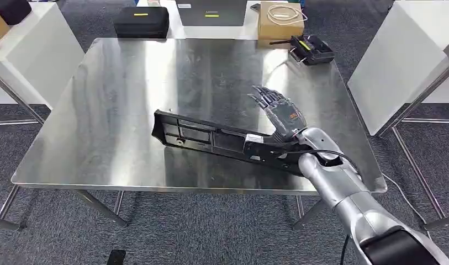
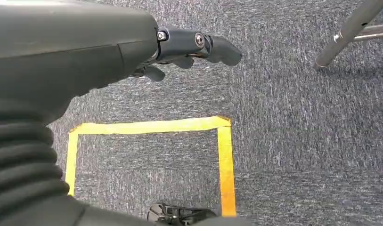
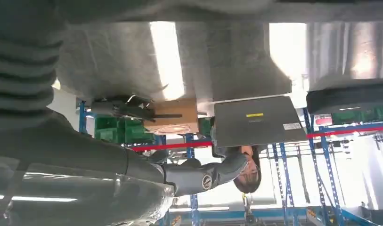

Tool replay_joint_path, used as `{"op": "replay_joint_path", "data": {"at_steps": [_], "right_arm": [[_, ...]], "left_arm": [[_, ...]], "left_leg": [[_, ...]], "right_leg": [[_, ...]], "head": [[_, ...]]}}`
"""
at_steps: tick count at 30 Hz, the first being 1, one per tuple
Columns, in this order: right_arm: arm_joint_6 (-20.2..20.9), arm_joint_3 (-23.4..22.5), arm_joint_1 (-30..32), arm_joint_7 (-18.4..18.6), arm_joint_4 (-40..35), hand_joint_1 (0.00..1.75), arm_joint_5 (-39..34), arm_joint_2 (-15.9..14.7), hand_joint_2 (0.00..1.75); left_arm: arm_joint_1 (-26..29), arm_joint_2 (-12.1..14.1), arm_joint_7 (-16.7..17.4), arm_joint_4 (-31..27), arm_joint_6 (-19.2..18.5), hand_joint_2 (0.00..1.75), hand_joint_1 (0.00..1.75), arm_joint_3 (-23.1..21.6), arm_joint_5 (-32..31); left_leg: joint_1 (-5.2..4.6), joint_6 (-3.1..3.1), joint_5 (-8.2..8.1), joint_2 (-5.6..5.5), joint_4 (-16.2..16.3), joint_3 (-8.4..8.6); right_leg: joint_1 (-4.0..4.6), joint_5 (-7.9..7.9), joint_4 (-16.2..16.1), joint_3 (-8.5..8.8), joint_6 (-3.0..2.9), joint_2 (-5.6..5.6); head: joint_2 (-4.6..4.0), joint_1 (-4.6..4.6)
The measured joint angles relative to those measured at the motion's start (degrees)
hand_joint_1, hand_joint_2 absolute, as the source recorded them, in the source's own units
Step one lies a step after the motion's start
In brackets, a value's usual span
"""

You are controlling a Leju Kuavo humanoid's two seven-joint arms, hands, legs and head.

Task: Take the parts from the cabinet and place them on the table.

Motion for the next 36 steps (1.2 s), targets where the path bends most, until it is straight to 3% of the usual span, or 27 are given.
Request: {"op": "replay_joint_path", "data": {"at_steps": [1,2,4,5,6,7,8,10,11,12,15,16,18,19,21,22,23,25,26,27,29,30,31,32,33,35,36], "right_arm": [[0.00,-0.04,-0.01,0.02,0.00,0.00,0.00,-0.04,0.00],[0.04,-0.07,-0.07,0.04,0.02,0.00,0.02,-0.17,0.00],[0.46,-0.04,0.02,0.15,0.02,0.00,0.11,-0.17,0.00],[0.77,-0.04,0.26,0.17,0.07,0.00,0.24,-0.24,0.00],[0.90,-0.04,0.50,0.20,0.13,0.00,0.31,-0.35,0.00],[1.09,-0.02,0.57,0.20,0.15,0.00,0.31,-0.42,0.00],[1.22,-0.04,0.54,0.20,0.13,0.00,0.31,-0.50,0.00],[1.44,-0.04,0.18,0.20,0.13,0.00,0.31,-0.55,0.00],[1.57,-0.04,-0.08,0.20,0.13,0.00,0.31,-0.55,0.00],[1.82,-0.02,-0.18,0.22,0.11,0.00,0.31,-0.50,0.00],[1.84,-0.02,-0.24,0.31,0.11,0.00,0.33,-0.66,0.00],[1.84,0.00,-0.33,0.31,0.11,0.00,0.33,-0.61,0.00],[1.84,0.07,-0.48,0.31,0.11,0.00,0.40,-0.46,0.00],[1.88,0.13,-0.48,0.31,0.11,0.00,0.42,-0.46,0.00],[1.97,0.17,-0.31,0.31,0.13,0.00,0.44,-0.50,0.00],[1.95,0.18,-0.16,0.33,0.20,0.00,0.53,-0.57,0.00],[1.92,0.17,-0.03,0.35,0.26,0.00,0.57,-0.61,0.00],[1.88,0.17,0.05,0.52,0.42,0.00,0.59,-0.68,0.00],[1.81,0.17,-0.03,0.55,0.39,0.00,0.61,-0.70,0.00],[1.79,0.13,-0.06,0.57,0.42,0.00,0.61,-0.81,0.00],[1.81,0.18,-0.06,0.66,0.44,0.00,0.75,-0.79,0.00],[1.79,0.17,0.02,0.66,0.44,0.00,0.77,-0.79,0.00],[1.79,0.17,0.03,0.66,0.48,0.00,0.77,-0.90,0.00],[1.79,0.17,-0.03,0.66,0.52,0.00,0.74,-1.14,0.00],[1.79,0.18,-0.07,0.68,0.52,0.00,0.77,-1.14,0.00],[1.79,0.17,0.09,0.74,0.61,0.00,0.79,-1.22,0.00],[1.79,0.17,0.23,0.96,0.68,0.00,0.94,-1.27,0.00]], "left_arm": [[-0.01,-0.04,0.07,0.00,-0.24,0.00,0.00,0.00,0.02],[-0.02,-0.11,0.13,0.00,-0.59,0.00,0.00,0.00,0.02],[-0.02,-0.04,0.39,0.00,-0.96,0.00,0.00,0.02,0.02],[-0.02,-0.02,0.42,0.00,-0.96,0.00,0.00,0.02,0.00],[0.00,-0.02,0.50,0.00,-0.96,0.00,0.00,0.02,-0.07],[0.03,-0.02,0.55,0.00,-0.96,0.00,0.00,0.02,-0.07],[0.03,-0.04,0.59,0.00,-0.99,0.00,0.00,0.02,-0.07],[0.02,-0.07,0.59,0.00,-1.12,0.00,0.00,0.02,-0.07],[0.01,0.04,0.59,0.00,-1.16,0.00,0.00,0.02,-0.05],[-0.02,0.09,0.57,0.00,-1.47,0.00,0.00,0.02,-0.05],[0.07,0.20,0.57,0.00,-1.75,0.00,0.00,0.04,0.35],[0.12,0.37,0.57,0.00,-1.82,0.00,0.00,0.02,0.37],[0.12,0.31,0.57,0.00,-2.01,0.00,0.00,0.02,0.46],[0.12,0.31,0.52,0.00,-2.12,0.00,0.00,0.02,0.50],[0.17,0.33,0.44,0.02,-2.23,0.00,0.00,0.04,0.79],[0.21,0.33,0.37,0.02,-2.30,0.00,0.00,0.04,0.85],[0.21,0.33,0.33,0.02,-2.36,0.00,0.00,0.04,0.85],[0.18,0.33,0.28,0.00,-2.36,0.00,0.00,0.02,0.85],[0.09,0.33,0.26,-0.02,-2.45,0.00,0.00,0.04,0.85],[-0.01,0.33,0.26,-0.02,-2.58,0.00,0.00,0.04,0.85],[-0.01,0.33,0.24,-0.02,-2.62,0.00,0.00,0.02,0.85],[-0.01,0.33,0.24,-0.02,-2.62,0.00,0.00,0.04,0.85],[0.00,0.31,0.24,-0.02,-2.62,0.00,0.00,0.04,0.87],[-0.08,0.24,0.24,-0.02,-2.65,0.00,0.00,0.04,0.85],[-0.12,0.20,0.24,-0.04,-2.67,0.00,0.00,0.04,0.85],[-0.11,0.24,0.17,-0.04,-2.67,0.00,0.00,0.04,0.87],[-0.11,0.26,0.02,-0.04,-2.69,0.00,0.00,0.07,0.87]], "left_leg": [[0.89,0.37,0.76,0.37,-1.07,0.53],[0.70,0.46,0.89,0.45,-1.21,0.57],[0.78,0.59,0.99,0.52,-1.15,0.42],[0.78,0.65,1.05,0.57,-1.11,0.25],[0.79,0.62,1.16,0.56,-1.08,0.12],[0.84,0.50,1.26,0.56,-1.07,-0.01],[0.88,0.34,1.39,0.55,-1.03,-0.12],[1.01,0.00,1.50,0.55,-0.81,-0.21],[0.83,-0.35,1.47,0.58,-0.59,-0.39],[0.68,-0.87,1.67,0.47,-0.51,-0.82],[0.71,-1.66,2.02,0.32,0.14,-1.37],[1.06,-2.02,1.56,0.33,0.54,-1.83],[1.27,-2.75,-3.16,0.38,4.90,-3.49],[1.43,-3.08,-6.46,0.35,9.95,-5.26],[1.57,-3.40,-9.93,0.36,17.35,-7.64],[1.59,-3.40,-9.71,0.36,17.94,-7.28],[1.62,-3.33,-8.46,0.37,16.04,-5.66],[1.65,-3.01,-4.62,0.37,6.52,0.96],[1.65,-2.74,-4.51,0.31,1.54,4.12],[1.27,-2.51,-4.67,0.26,0.76,4.73],[0.84,-1.95,-4.17,0.07,0.94,3.92],[0.68,-1.44,-3.82,0.07,0.93,3.70],[0.92,-0.67,-2.70,0.27,0.05,3.32],[1.04,-0.29,-1.82,0.61,-0.08,2.93],[1.07,0.41,-1.23,0.63,-0.07,2.12],[0.85,0.71,0.02,0.69,-0.03,0.47],[0.76,0.76,0.68,0.71,0.01,-0.43]], "right_leg": [[0.31,-0.71,0.56,-0.51,0.02,0.01],[0.24,-2.29,2.49,-1.36,-0.17,-0.04],[0.05,-6.47,11.02,-4.56,-0.68,-0.03],[-0.07,-8.22,15.75,-6.40,-0.66,-0.04],[-0.08,-8.90,18.53,-7.33,-0.30,-0.04],[-0.19,-8.55,18.29,-6.95,0.11,-0.05],[-0.35,-7.25,15.20,-4.90,0.78,-0.08],[-0.83,-4.05,4.51,1.43,1.87,-0.39],[-1.10,-4.51,0.47,3.27,1.70,-0.65],[-0.30,-3.39,1.57,3.76,1.25,-0.11],[-0.67,-3.48,1.32,2.75,0.51,-0.04],[-1.42,-2.99,1.09,2.49,-0.19,-0.11],[-1.22,-2.33,1.11,1.82,-1.21,-0.15],[-1.08,-2.01,1.11,1.34,-1.65,-0.19],[-0.85,-1.35,1.17,0.32,-1.80,-0.26],[-0.83,-0.91,1.19,-0.20,-1.77,-0.26],[-0.83,-0.51,1.24,-0.67,-1.65,-0.25],[-0.88,0.17,1.28,-1.43,-1.15,-0.22],[-0.85,0.55,1.34,-1.60,-0.89,-0.22],[-0.52,0.99,1.27,-1.90,-0.33,-0.19],[-0.63,1.64,1.13,-1.84,0.37,-0.32],[-0.63,2.20,0.71,-1.76,0.98,-0.32],[0.04,2.69,0.47,-1.99,1.54,-0.24],[-0.30,0.98,1.74,-3.11,1.17,-0.32],[-0.09,-1.80,4.39,-4.34,0.47,-0.33],[-0.24,-7.59,13.96,-7.14,-0.30,-0.34],[-0.23,-9.29,18.22,-8.09,-0.21,-0.34]], "head": [[0.00,0.09],[0.00,0.15],[0.00,0.13],[0.00,0.13],[0.00,0.24],[0.00,0.15],[0.00,0.20],[0.00,0.20],[0.00,0.24],[0.00,0.02],[0.00,-0.22],[0.00,-0.22],[0.00,-0.55],[0.00,-0.57],[0.00,-0.57],[0.00,-0.52],[0.00,-0.57],[0.00,-0.57],[0.00,-0.59],[0.00,-0.52],[0.00,-0.61],[0.00,-0.39],[0.00,-0.44],[0.00,-0.55],[0.00,-0.30],[0.00,0.04],[0.00,0.06]]}}
